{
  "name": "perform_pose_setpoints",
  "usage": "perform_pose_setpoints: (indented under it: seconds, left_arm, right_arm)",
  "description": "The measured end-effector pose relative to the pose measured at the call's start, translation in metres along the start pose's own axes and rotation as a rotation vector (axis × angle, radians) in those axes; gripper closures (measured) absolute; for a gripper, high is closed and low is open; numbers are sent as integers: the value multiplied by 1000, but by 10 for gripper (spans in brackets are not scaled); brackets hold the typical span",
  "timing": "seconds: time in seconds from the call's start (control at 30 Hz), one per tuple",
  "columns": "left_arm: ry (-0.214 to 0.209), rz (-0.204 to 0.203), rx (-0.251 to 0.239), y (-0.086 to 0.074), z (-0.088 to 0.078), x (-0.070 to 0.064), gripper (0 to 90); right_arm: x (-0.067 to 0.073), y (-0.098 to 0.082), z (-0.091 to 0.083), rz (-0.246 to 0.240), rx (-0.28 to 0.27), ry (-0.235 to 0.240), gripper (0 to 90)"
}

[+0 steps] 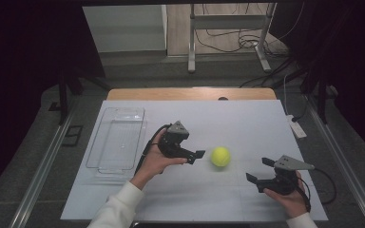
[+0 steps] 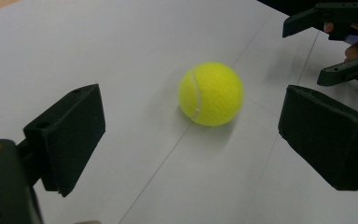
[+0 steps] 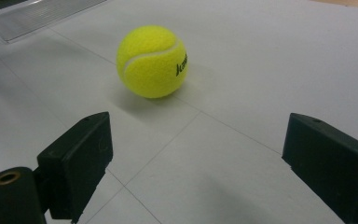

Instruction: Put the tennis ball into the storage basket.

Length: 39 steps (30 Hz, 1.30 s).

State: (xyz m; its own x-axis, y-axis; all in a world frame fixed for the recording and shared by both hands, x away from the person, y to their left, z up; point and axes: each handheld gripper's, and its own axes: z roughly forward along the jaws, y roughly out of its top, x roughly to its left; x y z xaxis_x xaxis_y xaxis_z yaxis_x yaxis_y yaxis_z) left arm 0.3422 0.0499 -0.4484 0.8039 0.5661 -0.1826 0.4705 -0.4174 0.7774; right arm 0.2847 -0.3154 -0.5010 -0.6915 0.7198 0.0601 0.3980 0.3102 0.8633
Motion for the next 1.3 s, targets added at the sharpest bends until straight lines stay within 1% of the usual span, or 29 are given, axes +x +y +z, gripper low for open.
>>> perform_pose_setpoints:
  seconds: [0.33,0.47,0.63,0.9,1.3]
  left_arm:
    - [-15,8,13,6,12,-3,80]
    - [-19,6,26,7,18,-3,80]
    - [-25,6,35,7,23,-3,79]
    - [-40,1,45,9,36,-4,78]
    - [-48,8,54,14,46,-8,75]
  right_arm:
    - [0,0,0,-1,-4,2,84]
    - [0,0,2,-7,2,2,84]
    - [1,0,2,-8,3,4,84]
    - [1,0,3,-7,3,5,83]
    - [2,0,3,-10,7,2,83]
